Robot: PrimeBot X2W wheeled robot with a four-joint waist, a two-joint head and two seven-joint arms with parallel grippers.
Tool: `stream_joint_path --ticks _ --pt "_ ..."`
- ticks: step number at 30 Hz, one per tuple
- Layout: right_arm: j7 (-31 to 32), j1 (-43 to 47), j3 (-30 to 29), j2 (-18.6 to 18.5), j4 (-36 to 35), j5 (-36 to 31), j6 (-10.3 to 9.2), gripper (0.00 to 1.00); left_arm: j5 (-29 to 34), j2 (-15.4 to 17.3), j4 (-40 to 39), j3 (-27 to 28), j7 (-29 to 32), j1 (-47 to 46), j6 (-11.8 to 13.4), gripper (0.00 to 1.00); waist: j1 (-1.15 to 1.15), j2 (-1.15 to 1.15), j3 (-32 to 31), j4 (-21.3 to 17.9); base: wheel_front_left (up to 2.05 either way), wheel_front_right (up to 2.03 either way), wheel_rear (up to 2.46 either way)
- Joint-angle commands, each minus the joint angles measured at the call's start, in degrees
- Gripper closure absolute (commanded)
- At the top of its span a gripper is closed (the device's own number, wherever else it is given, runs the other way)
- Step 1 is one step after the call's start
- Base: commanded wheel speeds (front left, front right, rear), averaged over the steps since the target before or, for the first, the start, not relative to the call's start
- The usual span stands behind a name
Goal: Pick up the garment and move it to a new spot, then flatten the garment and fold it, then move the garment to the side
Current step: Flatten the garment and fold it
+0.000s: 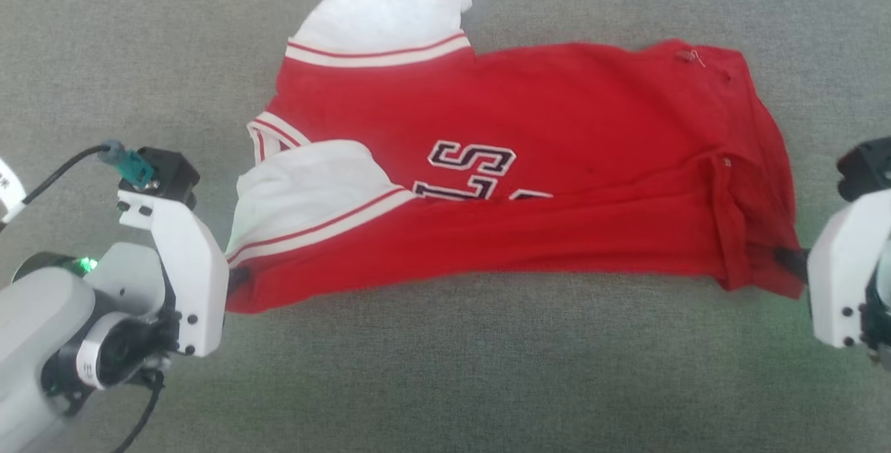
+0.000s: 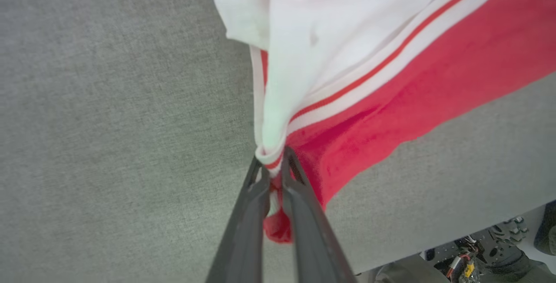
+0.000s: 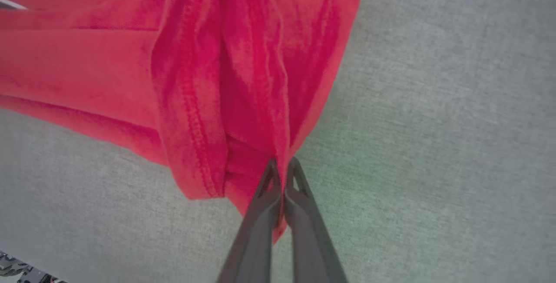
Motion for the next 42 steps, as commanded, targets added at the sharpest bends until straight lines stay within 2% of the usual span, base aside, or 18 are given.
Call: stream_joint_path --ticks 1,7,11,15,19,21,22,23,24,25,29,35,38,42 --pt "1.09 1.22 -0.9 -0.5 -0.74 0.07 -0.08 1.0 -0.28 0.9 -1.38 0.47 -0.22 1.16 1.13 1.0 0.0 0.0 -0.1 0.08 0.0 0.0 0.0" --pt "5.16 6.18 -4.45 0.36 -5.21 1.1 -0.08 1.0 -1.95 4.56 -9.08 1.36 -0.91 5.11 5.88 1.0 0.0 0.0 -0.18 0.28 0.0 0.0 0.0" --pt "4.92 8.44 -5.6 1.46 -5.88 0.66 -0.08 1.0 -1.6 5.83 -10.93 0.77 -1.7 7.38 6.99 1.0 0.0 0.0 0.08 0.22 0.0 0.0 0.0" --pt "3.39 9.3 -4.58 2.65 -3.78 -0.32 -0.08 1.0 -0.83 4.38 -8.44 -0.05 -3.06 7.98 5.12 1.0 0.0 0.0 0.36 -0.05 0.0 0.0 0.0" --pt "1.93 8.39 -2.48 4.0 -0.44 -0.82 -0.07 1.0 -0.1 1.76 -3.03 -0.99 -4.06 6.91 1.78 1.0 0.0 0.0 0.45 -0.63 0.0 0.0 0.0" --pt "1.12 7.75 -1.45 4.49 1.01 -1.13 -0.07 1.0 0.14 0.45 0.01 -1.48 -4.06 6.38 0.16 0.91 0.0 0.0 0.3 -0.94 0.0 0.0 0.0" --pt "0.75 7.34 -0.87 4.59 1.65 -1.21 -0.07 0.96 0.25 -0.15 1.43 -1.72 -3.92 6.07 -0.54 0.69 0.0 0.0 0.21 -1.12 0.0 0.0 0.0" --pt "0.23 6.86 -0.34 4.73 2.09 -1.13 -0.07 0.83 0.53 -0.63 2.63 -1.87 -3.94 5.61 -1.26 0.32 0.0 0.0 0.1 -1.25 0.0 0.0 0.0" --pt "-0.26 6.47 0.01 4.81 2.32 -0.83 -0.05 0.57 0.56 -1.12 3.71 -1.97 -3.95 5.3 -1.75 0.06 0.0 0.0 -0.1 -1.36 0.0 0.0 0.0" --pt "-0.57 6.13 0.36 4.87 2.49 -0.55 -0.05 0.0 0.76 -1.31 4.54 -2.11 -3.82 5.0 -2.27 0.0 0.0 0.0 -0.32 -1.51 0.0 0.0 0.0" --pt "-1.67 5.56 0.83 3.92 2.0 -0.14 -0.07 0.0 0.61 -1.35 5.88 -1.54 -3.25 3.66 -2.73 0.0 0.0 0.0 -1.24 -1.99 0.0 0.0 0.0" --pt "-5.73 4.55 0.19 4.51 -0.92 0.29 -0.05 0.0 0.62 1.65 2.82 -0.1 -1.34 1.63 -1.23 0.0 0.0 0.0 -2.52 -3.3 0.0 0.0 0.0" --pt "-9.75 3.73 -0.17 5.22 -2.45 -0.19 -0.05 0.0 0.99 3.7 0.96 0.74 -0.33 0.22 -0.22 0.0 0.0 0.0 -2.86 -4.53 0.0 0.0 0.0" --pt "-20.28 1.56 1.1 6.01 -4.46 -1.26 -0.05 0.0 2.77 5.25 -0.47 1.99 0.82 -3.23 -0.15 0.0 0.0 0.0 -2.75 -7.43 0.0 0.0 0.0"
